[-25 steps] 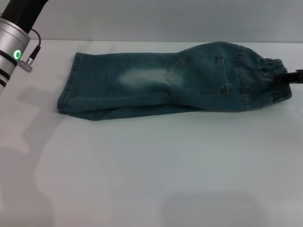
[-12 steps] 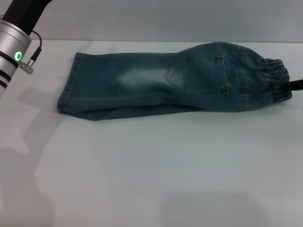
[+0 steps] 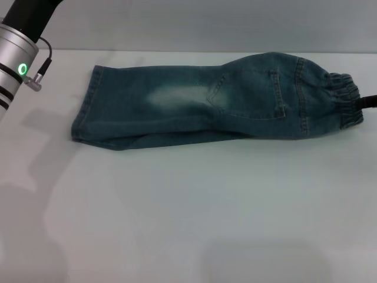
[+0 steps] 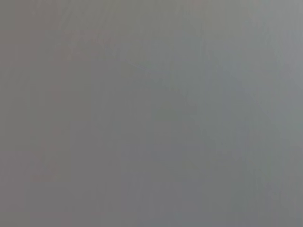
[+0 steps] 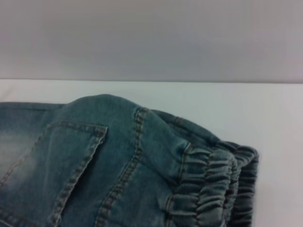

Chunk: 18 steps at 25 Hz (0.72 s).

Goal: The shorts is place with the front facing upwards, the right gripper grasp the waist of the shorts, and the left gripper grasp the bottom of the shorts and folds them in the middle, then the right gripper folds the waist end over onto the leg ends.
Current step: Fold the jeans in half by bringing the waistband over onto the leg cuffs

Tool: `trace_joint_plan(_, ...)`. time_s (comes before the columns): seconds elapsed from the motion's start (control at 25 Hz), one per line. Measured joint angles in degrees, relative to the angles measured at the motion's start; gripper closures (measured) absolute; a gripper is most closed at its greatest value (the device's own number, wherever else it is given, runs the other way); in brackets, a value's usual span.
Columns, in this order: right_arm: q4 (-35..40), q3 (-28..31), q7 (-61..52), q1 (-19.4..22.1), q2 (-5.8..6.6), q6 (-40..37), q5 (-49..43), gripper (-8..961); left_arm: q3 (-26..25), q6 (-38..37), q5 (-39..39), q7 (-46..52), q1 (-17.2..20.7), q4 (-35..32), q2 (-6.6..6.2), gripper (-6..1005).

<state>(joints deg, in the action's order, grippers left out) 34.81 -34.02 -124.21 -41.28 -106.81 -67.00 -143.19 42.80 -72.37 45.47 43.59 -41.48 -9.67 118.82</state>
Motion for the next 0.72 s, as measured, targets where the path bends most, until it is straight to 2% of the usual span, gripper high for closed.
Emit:
trace_joint_plan(0.2, -0.4, -0.4, 0.8, 0.0, -0.54, 1.7, 0.0, 508, 0.0, -0.6, -0.4, 0.0, -0.1, 0.0, 0.0, 162)
trace_joint_plan(0.72, -0.7, -0.7, 3.2, -0.3, -3.19, 6.0, -0.3, 508, 0.0, -1.5, -0.4, 0.4, 0.0, 0.7, 0.0, 162)
